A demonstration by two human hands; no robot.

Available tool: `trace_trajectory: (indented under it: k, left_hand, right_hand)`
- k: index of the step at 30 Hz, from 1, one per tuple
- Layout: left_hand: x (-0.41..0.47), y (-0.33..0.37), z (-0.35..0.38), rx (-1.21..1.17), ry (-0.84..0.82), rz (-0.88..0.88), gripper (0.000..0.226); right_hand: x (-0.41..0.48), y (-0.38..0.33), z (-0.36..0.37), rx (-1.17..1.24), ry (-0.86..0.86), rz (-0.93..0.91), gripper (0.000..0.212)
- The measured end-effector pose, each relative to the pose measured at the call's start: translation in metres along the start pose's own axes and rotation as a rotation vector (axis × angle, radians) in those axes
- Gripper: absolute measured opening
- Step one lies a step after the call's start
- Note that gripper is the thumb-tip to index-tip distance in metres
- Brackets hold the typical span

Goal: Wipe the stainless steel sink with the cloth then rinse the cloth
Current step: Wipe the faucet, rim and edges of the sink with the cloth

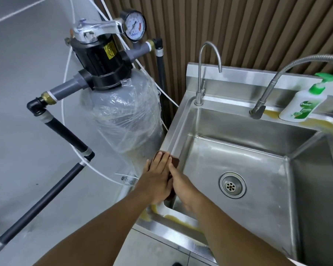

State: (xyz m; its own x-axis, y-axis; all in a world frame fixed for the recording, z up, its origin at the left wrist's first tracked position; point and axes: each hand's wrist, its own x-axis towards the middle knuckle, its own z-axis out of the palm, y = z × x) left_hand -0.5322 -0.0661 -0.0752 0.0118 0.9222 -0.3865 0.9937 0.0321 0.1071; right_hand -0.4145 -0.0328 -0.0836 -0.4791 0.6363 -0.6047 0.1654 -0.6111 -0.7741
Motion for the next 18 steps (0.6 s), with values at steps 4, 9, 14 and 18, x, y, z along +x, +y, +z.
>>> trace_trajectory:
  k: [4, 9, 14, 18]
  left_hand:
    - [-0.037, 0.001, 0.013, -0.031, 0.006, -0.023, 0.092]
    - [-0.07, -0.004, 0.022, -0.071, -0.049, -0.054, 0.072]
    - [-0.072, -0.014, 0.018, -0.05, -0.053, 0.028, 0.068]
    - [-0.055, -0.023, 0.022, 0.047, 0.004, 0.097, 0.073]
  right_hand:
    - [-0.024, 0.015, 0.006, -0.108, -0.088, 0.025, 0.057]
    - [-0.042, 0.01, 0.026, -0.739, 0.045, 0.105, 0.069]
    - [-0.044, -0.002, 0.036, -0.522, 0.111, 0.134, 0.059]
    - [-0.022, 0.002, 0.029, -0.053, 0.129, 0.172, 0.056]
